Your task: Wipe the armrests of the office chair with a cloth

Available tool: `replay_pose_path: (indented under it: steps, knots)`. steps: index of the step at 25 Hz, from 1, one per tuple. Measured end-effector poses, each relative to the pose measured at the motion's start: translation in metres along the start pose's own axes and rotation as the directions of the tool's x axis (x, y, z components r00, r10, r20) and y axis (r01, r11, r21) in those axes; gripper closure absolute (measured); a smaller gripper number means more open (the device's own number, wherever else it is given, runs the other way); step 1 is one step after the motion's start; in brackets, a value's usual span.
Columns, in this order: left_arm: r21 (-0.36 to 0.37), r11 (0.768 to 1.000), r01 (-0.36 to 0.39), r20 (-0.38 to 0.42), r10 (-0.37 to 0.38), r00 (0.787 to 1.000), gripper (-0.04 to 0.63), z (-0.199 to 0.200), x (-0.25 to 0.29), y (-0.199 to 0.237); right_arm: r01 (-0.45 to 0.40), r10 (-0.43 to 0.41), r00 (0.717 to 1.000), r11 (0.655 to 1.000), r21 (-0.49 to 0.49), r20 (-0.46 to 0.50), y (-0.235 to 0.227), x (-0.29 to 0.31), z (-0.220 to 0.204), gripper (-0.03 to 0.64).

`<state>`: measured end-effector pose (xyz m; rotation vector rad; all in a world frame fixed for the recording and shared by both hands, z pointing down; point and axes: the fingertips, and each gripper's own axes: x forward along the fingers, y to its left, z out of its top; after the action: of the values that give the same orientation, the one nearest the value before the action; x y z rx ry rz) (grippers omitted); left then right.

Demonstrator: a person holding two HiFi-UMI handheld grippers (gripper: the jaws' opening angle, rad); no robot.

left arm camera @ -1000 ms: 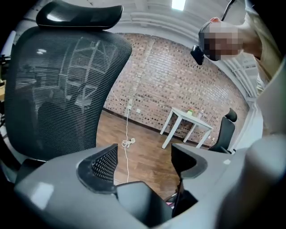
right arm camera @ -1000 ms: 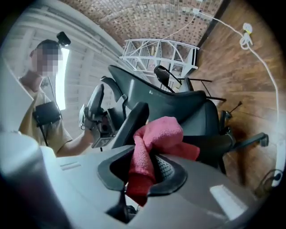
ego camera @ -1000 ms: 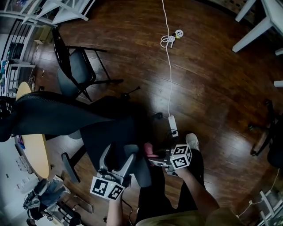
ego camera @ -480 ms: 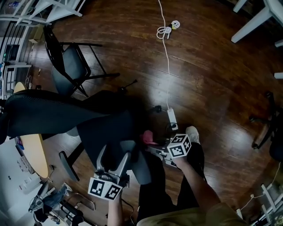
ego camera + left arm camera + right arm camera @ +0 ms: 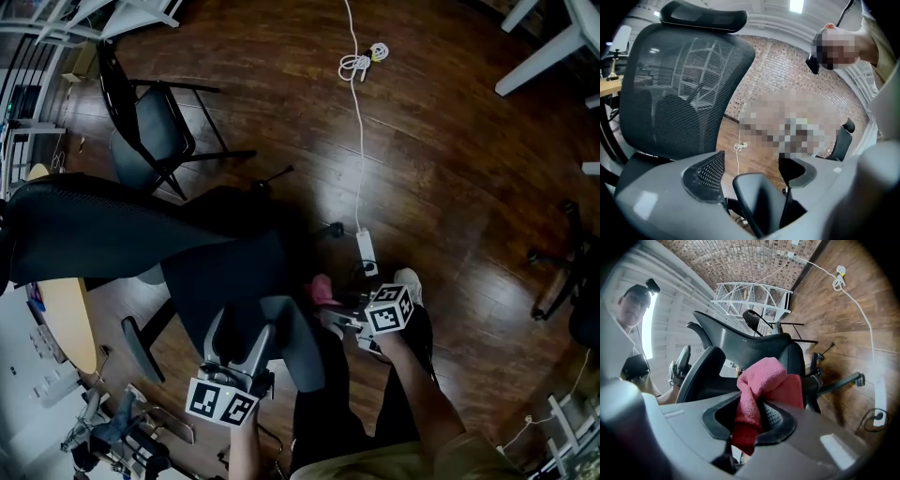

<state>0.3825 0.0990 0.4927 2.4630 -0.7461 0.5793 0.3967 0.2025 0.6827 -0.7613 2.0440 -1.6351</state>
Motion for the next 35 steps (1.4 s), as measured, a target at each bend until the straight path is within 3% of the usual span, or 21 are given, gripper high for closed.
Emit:
replay_pose_path:
  steps: [11, 16, 19, 22, 25, 29, 32, 35]
  knots:
    - [-0.026, 1.000, 0.013, 0.000, -0.013, 1.000, 0.258, -0.012, -0.010, 0.003, -0.016, 0.003, 0.986, 0.997, -0.079, -0.170, 0.001, 0.002, -0.006, 0.557]
    - [-0.035, 0.999, 0.009, -0.010, -0.010, 1.000, 0.262, -0.018, -0.016, 0.007, -0.035, -0.016, 0.932, 0.991, -0.133, -0.363, 0.004, -0.006, -0.029, 0.557]
    - [-0.039, 0.999, 0.002, -0.010, -0.002, 1.000, 0.262, -0.020, -0.020, 0.012, -0.031, -0.033, 0.902, 0.990, -0.139, -0.431, 0.001, 0.003, -0.042, 0.557]
    - [-0.045, 0.999, 0.000, -0.006, 0.000, 1.000, 0.262, -0.022, -0.019, 0.014, 0.047, -0.131, 0.883, 0.980, -0.193, -0.451, -0.021, 0.015, -0.043, 0.557]
    - [-0.043, 0.999, 0.001, -0.008, -0.001, 1.000, 0.262, -0.024, -0.018, 0.016, 0.159, -0.277, 0.828, 0.950, -0.269, -0.488, -0.064, 0.024, -0.046, 0.557]
    - [-0.048, 0.999, -0.010, -0.013, 0.009, 1.000, 0.262, -0.030, -0.020, 0.020, 0.326, -0.433, 0.763, 0.899, -0.292, -0.481, -0.125, 0.025, -0.040, 0.557]
    - [-0.049, 0.998, -0.027, -0.014, 0.027, 1.000, 0.262, -0.032, -0.029, 0.025, 0.460, -0.521, 0.748, 0.854, -0.244, -0.412, -0.163, 0.022, -0.026, 0.557]
    - [-0.062, 0.997, -0.051, 0.002, 0.051, 0.999, 0.262, -0.031, -0.041, 0.036, 0.470, -0.539, 0.757, 0.842, -0.265, -0.370, -0.170, 0.016, -0.011, 0.557]
